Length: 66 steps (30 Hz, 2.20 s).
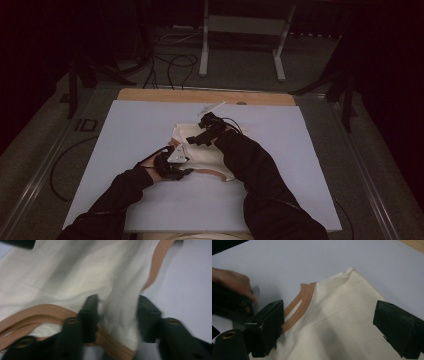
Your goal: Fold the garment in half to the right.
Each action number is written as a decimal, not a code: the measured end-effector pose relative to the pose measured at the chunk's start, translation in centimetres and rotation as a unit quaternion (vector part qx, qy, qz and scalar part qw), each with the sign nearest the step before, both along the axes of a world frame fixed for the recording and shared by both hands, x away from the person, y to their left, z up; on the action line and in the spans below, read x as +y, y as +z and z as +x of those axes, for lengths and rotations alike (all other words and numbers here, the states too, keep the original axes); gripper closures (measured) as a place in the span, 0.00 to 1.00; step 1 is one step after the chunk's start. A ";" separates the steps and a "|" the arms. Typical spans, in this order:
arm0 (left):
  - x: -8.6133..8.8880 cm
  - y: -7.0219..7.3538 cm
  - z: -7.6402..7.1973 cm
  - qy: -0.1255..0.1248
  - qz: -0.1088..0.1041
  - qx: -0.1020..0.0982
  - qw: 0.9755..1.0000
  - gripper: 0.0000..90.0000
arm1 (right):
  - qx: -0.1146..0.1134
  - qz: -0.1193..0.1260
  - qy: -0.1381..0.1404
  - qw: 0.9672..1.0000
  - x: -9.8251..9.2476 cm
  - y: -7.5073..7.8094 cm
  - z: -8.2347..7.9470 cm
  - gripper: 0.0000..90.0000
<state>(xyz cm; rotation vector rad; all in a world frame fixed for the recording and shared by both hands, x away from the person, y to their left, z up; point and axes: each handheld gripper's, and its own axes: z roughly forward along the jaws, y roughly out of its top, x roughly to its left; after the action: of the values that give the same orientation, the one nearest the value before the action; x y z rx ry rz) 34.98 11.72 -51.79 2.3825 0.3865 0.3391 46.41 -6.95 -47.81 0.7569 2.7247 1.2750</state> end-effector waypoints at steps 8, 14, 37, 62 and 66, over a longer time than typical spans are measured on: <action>0.1 -0.3 0.0 -0.004 -0.004 -0.015 1.000 0.92 | 0.002 -0.006 0.004 1.000 1.0 -0.3 0.4 0.11; 0.2 -0.3 0.1 0.001 -0.011 -0.009 1.000 0.94 | 0.003 -0.009 0.004 1.000 2.0 -0.6 1.1 0.11; 0.2 -0.3 0.1 0.000 -0.021 -0.004 1.000 0.94 | 0.022 -0.035 -0.050 0.998 6.6 -1.7 5.6 0.26; 0.2 -0.3 0.0 -0.002 -0.020 -0.003 1.000 0.94 | -0.046 -0.103 -0.030 0.993 8.6 -3.9 5.6 0.96; 0.2 -0.2 0.0 -0.002 -0.021 -0.003 1.000 0.94 | -0.040 -0.089 -0.031 0.995 8.3 -3.4 5.5 0.97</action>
<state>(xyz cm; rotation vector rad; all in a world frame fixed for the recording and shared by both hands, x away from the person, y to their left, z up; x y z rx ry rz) 34.99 11.88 -51.98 2.3409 0.3817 0.3329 51.95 1.32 -51.19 0.7481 2.6823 1.0117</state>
